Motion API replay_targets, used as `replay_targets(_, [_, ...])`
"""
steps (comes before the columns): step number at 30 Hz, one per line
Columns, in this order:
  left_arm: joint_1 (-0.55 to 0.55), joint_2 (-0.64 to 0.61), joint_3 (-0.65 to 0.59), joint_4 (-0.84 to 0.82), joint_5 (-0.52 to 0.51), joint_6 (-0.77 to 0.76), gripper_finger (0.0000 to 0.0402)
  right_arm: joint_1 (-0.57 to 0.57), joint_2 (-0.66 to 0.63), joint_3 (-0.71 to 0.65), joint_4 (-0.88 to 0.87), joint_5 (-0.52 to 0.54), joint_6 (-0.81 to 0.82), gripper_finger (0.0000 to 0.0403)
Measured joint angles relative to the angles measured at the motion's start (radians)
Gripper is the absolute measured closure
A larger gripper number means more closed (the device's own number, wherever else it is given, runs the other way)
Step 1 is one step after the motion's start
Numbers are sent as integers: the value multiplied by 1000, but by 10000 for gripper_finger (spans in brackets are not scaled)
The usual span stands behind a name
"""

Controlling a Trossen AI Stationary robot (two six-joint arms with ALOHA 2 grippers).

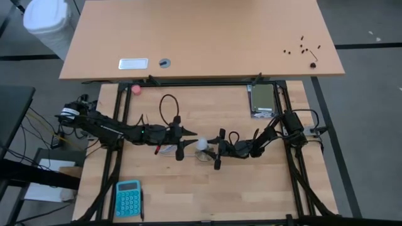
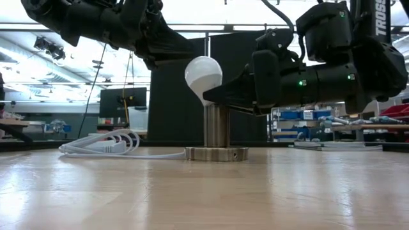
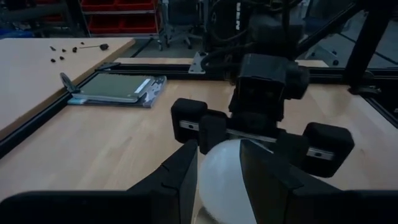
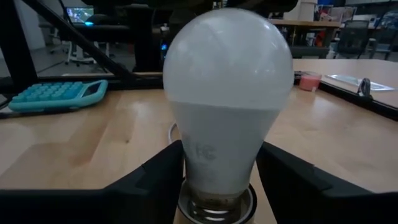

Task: Screw lightbulb
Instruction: Insert the lightbulb into the lamp holder

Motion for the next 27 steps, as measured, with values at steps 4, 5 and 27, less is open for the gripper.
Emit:
replay_targets(4, [0,0,0,0,25,-1,275,-3,-1,0,-19,1,-7,186])
replay_targets(5, [0,0,0,0,26,-1,275,-4,-2,0,-23,1,-7,187])
replay_targets(27, [28,-2,-1,-70,31,-29,275,-10,-2,1,-26,3,-86,158])
